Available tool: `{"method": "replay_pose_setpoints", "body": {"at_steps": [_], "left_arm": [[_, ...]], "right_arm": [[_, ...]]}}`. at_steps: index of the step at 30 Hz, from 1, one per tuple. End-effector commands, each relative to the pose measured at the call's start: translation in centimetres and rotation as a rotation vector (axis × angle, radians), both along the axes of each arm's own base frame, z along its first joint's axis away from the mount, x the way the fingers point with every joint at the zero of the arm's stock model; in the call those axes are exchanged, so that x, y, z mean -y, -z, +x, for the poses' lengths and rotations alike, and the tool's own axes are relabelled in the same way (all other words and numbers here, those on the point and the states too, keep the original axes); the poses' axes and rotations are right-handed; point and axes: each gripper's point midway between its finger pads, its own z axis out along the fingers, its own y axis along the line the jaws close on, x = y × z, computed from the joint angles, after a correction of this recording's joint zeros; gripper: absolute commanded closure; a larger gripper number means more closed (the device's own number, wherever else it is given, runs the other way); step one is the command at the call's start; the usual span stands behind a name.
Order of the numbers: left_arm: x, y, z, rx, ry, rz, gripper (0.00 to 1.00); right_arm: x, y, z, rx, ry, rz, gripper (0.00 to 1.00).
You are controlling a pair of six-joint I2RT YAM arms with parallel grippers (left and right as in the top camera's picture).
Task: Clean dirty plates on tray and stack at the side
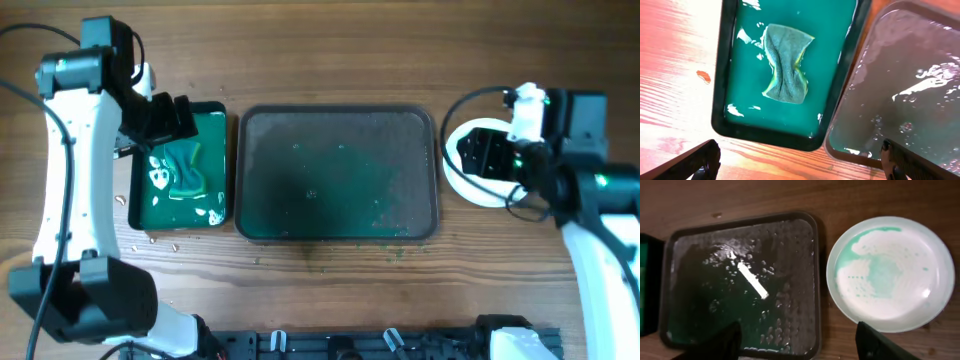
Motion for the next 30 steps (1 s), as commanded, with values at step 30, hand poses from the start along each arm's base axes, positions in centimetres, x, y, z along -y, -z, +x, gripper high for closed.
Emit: {"method": "replay_pose_setpoints", "body": {"at_steps": [30], "left_arm": [[0.3,-0.2,0.3,0.014,0.000,-0.020,0.00]], "right_arm": [[-0.8,-6.5,-4.5,0.844,-0.060,-0.045,0.00]]}}
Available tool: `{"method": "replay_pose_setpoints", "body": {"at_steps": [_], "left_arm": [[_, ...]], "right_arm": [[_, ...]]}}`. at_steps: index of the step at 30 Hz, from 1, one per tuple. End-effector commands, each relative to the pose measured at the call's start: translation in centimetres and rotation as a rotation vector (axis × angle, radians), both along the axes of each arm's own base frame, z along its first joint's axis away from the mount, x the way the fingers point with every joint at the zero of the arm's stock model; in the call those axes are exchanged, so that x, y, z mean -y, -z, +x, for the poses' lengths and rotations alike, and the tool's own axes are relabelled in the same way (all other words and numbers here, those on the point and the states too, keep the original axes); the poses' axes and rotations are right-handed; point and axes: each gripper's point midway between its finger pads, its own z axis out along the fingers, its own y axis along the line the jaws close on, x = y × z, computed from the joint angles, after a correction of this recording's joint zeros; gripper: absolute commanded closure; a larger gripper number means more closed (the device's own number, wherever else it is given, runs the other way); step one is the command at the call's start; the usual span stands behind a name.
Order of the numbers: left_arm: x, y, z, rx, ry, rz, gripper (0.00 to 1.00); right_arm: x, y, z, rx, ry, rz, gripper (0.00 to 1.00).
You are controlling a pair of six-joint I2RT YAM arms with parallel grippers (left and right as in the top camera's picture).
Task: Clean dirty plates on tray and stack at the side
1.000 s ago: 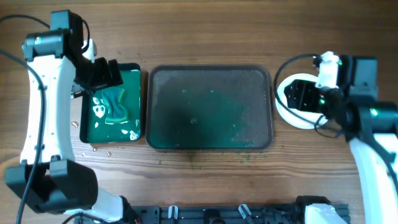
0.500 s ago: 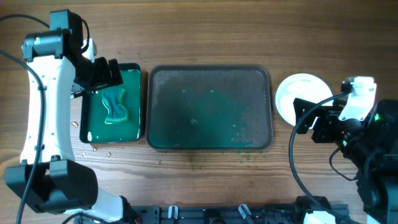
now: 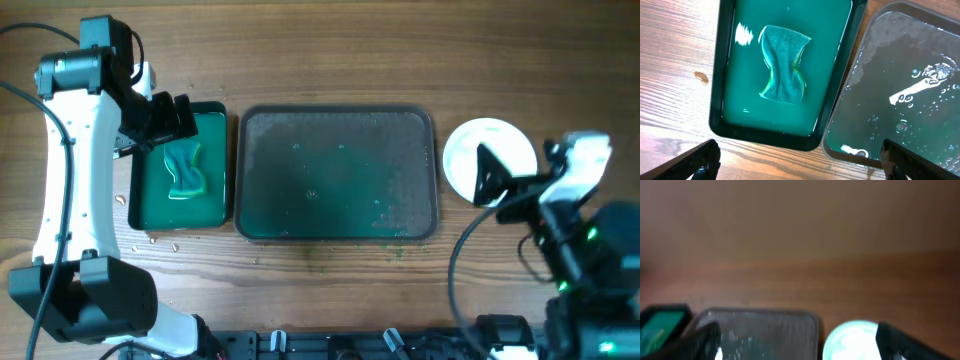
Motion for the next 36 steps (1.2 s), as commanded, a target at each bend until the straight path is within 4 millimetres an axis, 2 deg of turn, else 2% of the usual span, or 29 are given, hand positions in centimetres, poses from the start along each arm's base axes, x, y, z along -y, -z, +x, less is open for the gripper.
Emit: {"method": "replay_pose_setpoints", "body": {"at_steps": [1,4,8,13,20,36], "left_arm": [[0.2,-0.2,0.2,0.011,-0.001,-0.010,0.00],[0.2,-0.2,0.2,0.011,-0.001,-0.010,0.00],[0.2,-0.2,0.2,0.011,-0.001,-0.010,0.00],[0.2,-0.2,0.2,0.011,-0.001,-0.010,0.00],[0.2,-0.2,0.2,0.011,-0.001,-0.010,0.00],[0.1,-0.2,0.2,0.011,-0.001,-0.010,0.00]], "right_arm": [[-1.5,3.6,-0.4,0.162,-0.085,-0.010,0.00],[-1.3,6.2,-0.9,0.265,-0.071,0.014,0.00],[-1.3,10.0,-1.2,0.318,-0.054,0.010,0.00],[-1.3,12.5,-1.1,0.312,-0.058,0.013,0.00],[-1.4,13.9,-1.0,0.251,-0.056,0.028,0.00],[-1.4,14.0,-1.0,0.246,-0.056,0.028,0.00]]}}
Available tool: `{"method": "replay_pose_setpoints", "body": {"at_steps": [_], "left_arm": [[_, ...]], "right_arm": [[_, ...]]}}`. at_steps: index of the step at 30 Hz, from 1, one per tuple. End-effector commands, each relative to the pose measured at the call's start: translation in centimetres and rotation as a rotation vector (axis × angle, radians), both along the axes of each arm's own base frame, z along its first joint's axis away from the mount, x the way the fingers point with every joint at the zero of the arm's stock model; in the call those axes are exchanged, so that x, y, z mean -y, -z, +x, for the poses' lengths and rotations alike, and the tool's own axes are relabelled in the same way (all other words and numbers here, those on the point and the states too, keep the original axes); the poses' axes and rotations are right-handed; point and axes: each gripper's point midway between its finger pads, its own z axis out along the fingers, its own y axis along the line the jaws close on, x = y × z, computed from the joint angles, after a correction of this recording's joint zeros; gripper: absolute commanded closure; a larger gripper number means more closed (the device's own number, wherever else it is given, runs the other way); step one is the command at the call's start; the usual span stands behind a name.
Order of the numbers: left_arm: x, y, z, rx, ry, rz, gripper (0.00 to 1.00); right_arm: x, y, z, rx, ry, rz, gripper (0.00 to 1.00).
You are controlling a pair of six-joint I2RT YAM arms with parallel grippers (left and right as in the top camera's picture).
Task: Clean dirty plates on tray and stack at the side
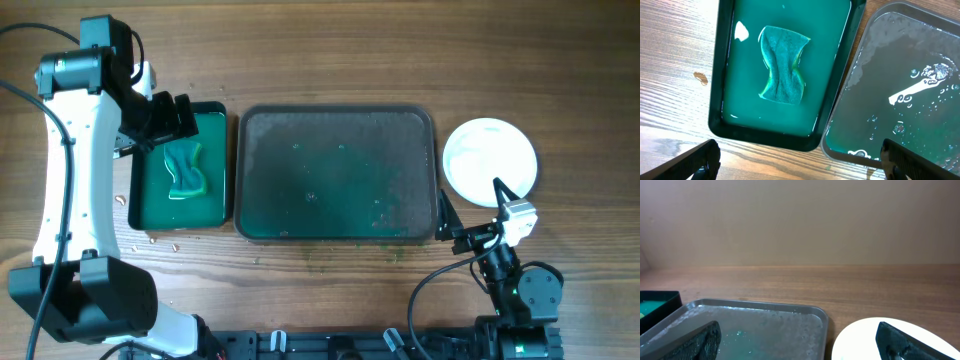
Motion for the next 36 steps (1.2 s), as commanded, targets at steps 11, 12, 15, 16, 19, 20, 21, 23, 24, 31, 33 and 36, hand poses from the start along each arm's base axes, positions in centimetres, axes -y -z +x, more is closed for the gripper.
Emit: {"method": "replay_pose_setpoints", "body": {"at_steps": [11,12,15,16,19,20,21,23,24,31,33,36], "left_arm": [[1.8,-6.7,0.4,0.306,0.063,0.021,0.00],[2.1,-7.5,0.5,0.361,0.071,0.015,0.00],[3.2,-9.4,-0.1,0.523,0.096,-0.017,0.00],[3.3,-9.7,-0.5,0.566,0.100,-0.020,0.00],[3.5,-9.6,-2.1,0.675,0.108,-0.016,0.00],[3.7,-9.4,-2.6,0.711,0.113,-0.018,0.00],[3.9,-8.9,-3.2,0.743,0.119,-0.023,0.00],[4.3,-7.5,-4.4,0.820,0.133,-0.032,0.00],[4.5,-7.0,-4.9,0.844,0.139,-0.038,0.00],[5.0,-1.4,-8.2,1.058,0.157,-0.018,0.00],[4.8,-0.1,-9.0,1.105,0.150,-0.002,0.00],[4.5,0.8,-9.8,1.166,0.141,0.019,0.00]], "right_arm": [[0.2,-0.1,0.0,0.003,0.012,0.020,0.00],[0.2,-0.1,0.0,0.003,0.012,0.019,0.00],[0.2,-0.1,0.0,0.003,0.012,0.019,0.00],[0.2,-0.1,0.0,0.003,0.012,0.019,0.00],[0.2,-0.1,0.0,0.002,0.012,0.019,0.00],[0.2,-0.1,0.0,0.002,0.012,0.019,0.00],[0.2,-0.1,0.0,0.002,0.012,0.019,0.00],[0.2,-0.1,0.0,0.003,0.012,0.019,0.00],[0.2,-0.1,0.0,0.003,0.012,0.019,0.00],[0.2,-0.1,0.0,0.002,0.012,0.019,0.00],[0.2,-0.1,0.0,0.002,0.012,0.019,0.00],[0.2,-0.1,0.0,0.003,0.012,0.019,0.00]]}}
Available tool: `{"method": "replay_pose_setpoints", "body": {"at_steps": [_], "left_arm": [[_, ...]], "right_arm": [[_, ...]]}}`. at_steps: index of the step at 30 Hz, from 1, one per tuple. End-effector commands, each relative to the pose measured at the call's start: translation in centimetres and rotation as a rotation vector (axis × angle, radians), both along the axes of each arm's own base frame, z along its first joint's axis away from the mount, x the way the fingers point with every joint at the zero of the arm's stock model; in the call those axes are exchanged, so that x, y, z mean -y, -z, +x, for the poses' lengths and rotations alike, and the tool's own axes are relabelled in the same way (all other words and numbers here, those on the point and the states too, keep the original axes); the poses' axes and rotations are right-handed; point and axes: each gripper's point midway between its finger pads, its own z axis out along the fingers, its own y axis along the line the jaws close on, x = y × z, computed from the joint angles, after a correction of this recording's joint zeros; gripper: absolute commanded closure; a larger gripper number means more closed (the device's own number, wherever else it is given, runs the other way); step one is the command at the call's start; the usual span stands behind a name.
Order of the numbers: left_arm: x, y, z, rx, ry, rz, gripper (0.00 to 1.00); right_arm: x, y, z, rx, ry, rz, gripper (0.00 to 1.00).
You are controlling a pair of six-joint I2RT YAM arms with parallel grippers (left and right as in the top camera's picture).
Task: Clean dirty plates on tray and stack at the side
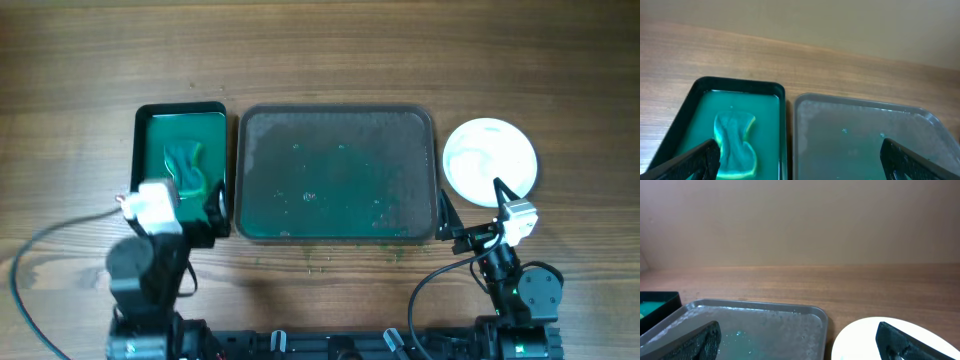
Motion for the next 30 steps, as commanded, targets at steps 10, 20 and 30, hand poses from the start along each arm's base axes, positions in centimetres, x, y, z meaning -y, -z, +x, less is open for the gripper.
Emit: {"method": "replay_pose_setpoints", "body": {"at_steps": [10,20,30], "left_arm": [[-0.6,1.3,-1.0,0.226,-0.035,0.037,0.00],[-0.9,3.0,-0.2,0.257,-0.052,0.043,0.00],[-0.9,3.3,-0.3,0.242,-0.053,0.039,0.00]], "right_arm": [[0.1,-0.1,0.0,0.003,0.008,0.016,0.00],[0.1,-0.1,0.0,0.003,0.008,0.016,0.00],[0.1,-0.1,0.0,0.003,0.008,0.016,0.00]]}}
